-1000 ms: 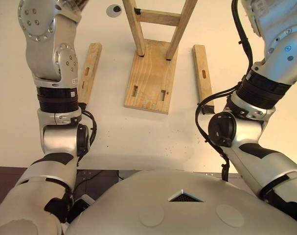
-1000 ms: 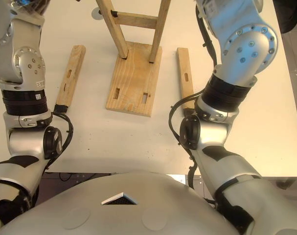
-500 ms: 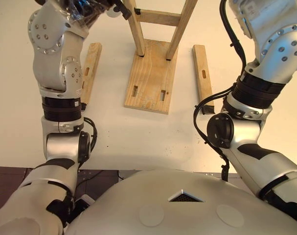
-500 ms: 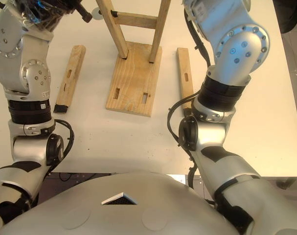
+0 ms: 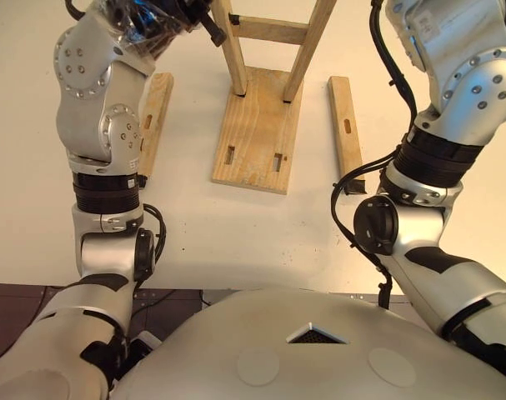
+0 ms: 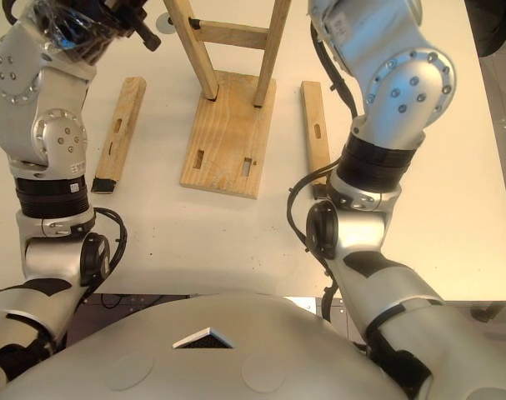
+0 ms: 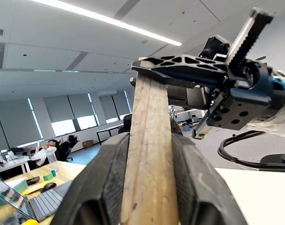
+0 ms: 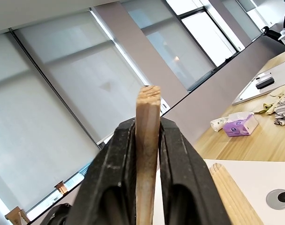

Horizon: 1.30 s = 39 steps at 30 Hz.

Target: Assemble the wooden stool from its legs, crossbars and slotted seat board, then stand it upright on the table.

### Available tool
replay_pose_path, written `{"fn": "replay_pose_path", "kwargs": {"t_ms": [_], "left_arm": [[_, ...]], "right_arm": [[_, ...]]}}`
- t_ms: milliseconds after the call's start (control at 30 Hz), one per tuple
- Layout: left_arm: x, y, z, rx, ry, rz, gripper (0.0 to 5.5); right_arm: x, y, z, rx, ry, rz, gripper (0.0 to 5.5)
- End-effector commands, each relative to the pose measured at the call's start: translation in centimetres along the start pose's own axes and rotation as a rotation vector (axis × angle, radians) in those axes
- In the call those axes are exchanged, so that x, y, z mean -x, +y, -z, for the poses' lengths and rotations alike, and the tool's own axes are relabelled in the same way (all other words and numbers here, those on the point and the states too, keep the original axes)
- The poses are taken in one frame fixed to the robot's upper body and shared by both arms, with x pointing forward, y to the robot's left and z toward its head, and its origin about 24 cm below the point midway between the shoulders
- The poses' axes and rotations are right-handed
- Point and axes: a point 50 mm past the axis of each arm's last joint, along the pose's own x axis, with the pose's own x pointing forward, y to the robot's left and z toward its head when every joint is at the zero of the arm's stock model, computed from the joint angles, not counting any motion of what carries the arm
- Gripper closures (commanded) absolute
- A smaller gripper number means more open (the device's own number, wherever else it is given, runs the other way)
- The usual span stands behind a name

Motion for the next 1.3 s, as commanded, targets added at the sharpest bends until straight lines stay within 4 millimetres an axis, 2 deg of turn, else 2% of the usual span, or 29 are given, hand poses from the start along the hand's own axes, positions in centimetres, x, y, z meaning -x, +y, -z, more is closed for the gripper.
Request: {"fn": "replay_pose_path", "kwargs": {"t_ms": [33,100,167,267,333,433,533,600,733,867,1167,1300], "left_arm": [[1.1,1.2,0.7,0.046,0.036,-0.146,3.58],[2.5,2.2,0.6,0.088,0.025,-0.257,3.28],[4.8,3.6,-0.1,0.116,-0.03,-0.42,2.98],[8.7,5.9,-2.1,0.111,-0.164,-0.699,2.84],[10.7,6.7,-1.9,0.086,-0.152,-0.83,2.84],[12.2,6.1,-0.6,0.13,-0.13,-0.911,2.84],[13.1,5.1,0.7,0.119,-0.072,-0.957,2.84],[13.5,4.6,0.9,0.114,-0.049,-0.977,2.84],[14.1,3.9,1.5,0.118,-0.017,-0.999,2.84],[14.2,3.9,1.7,0.114,-0.004,-0.998,2.84],[14.0,3.7,2.2,0.138,0.004,-0.995,2.84],[14.0,3.7,2.4,0.144,0.01,-0.997,2.84]], "right_arm": [[0.2,-0.3,-0.4,0.028,-0.033,0.024,5.12],[0.6,-0.8,-1.2,0.043,-0.075,0.053,5.12],[1.7,-1.5,-2.8,0.054,-0.153,0.093,5.12],[4.3,-3.2,-5.4,0.081,-0.257,0.178,5.12],[6.5,-4.3,-6.9,0.141,-0.314,0.261,5.12],[10.2,-5.4,-8.2,0.274,-0.368,0.383,5.12],[14.5,-6.6,-5.7,0.446,-0.245,0.538,5.12],[17.0,-7.1,-3.2,0.48,-0.138,0.611,5.12],[19.9,-7.6,0.8,0.477,0.034,0.667,5.12],[20.4,-8.0,2.1,0.443,0.059,0.688,5.12],[18.6,-8.6,4.1,0.41,0.089,0.661,5.12],[18.6,-8.9,4.4,0.415,0.096,0.688,5.12]]}}
